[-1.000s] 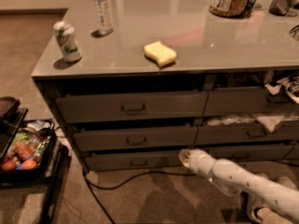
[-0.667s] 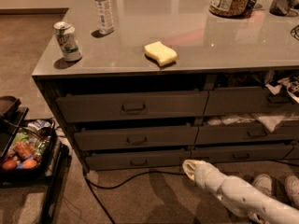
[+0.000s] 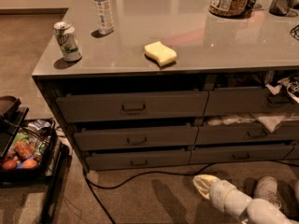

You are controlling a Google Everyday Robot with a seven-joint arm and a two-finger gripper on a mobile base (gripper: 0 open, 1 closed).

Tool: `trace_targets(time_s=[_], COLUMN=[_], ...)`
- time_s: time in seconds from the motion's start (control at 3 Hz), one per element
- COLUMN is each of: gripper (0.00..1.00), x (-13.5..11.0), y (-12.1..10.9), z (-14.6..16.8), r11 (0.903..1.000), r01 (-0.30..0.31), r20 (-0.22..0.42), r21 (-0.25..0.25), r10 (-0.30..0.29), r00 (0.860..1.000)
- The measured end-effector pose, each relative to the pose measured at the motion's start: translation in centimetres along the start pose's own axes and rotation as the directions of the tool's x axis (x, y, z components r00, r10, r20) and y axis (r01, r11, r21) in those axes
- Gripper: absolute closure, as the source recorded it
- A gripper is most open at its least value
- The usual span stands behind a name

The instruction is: Close middle drawer

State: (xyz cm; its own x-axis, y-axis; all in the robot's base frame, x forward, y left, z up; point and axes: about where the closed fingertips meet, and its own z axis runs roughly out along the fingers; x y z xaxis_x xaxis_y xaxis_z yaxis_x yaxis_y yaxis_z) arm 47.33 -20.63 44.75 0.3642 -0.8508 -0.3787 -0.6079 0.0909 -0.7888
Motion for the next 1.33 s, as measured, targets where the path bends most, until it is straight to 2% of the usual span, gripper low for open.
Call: trace_targets(time_s=[0.33, 0.67, 1.33], gripper=[1.0, 0.82, 0.35], x=[-0.05, -0.05, -0.06], y=[0.29, 0.28, 0.28], z=[-0.22, -0.21, -0.21], r11=[1.0, 1.0, 1.0], r01=[-0.006, -0.005, -0.005], r20=[0.006, 0.006, 0.006], r21=[-0.005, -0.005, -0.005], r10=[0.006, 0.005, 0.005], r00=[1.0, 1.0, 1.0])
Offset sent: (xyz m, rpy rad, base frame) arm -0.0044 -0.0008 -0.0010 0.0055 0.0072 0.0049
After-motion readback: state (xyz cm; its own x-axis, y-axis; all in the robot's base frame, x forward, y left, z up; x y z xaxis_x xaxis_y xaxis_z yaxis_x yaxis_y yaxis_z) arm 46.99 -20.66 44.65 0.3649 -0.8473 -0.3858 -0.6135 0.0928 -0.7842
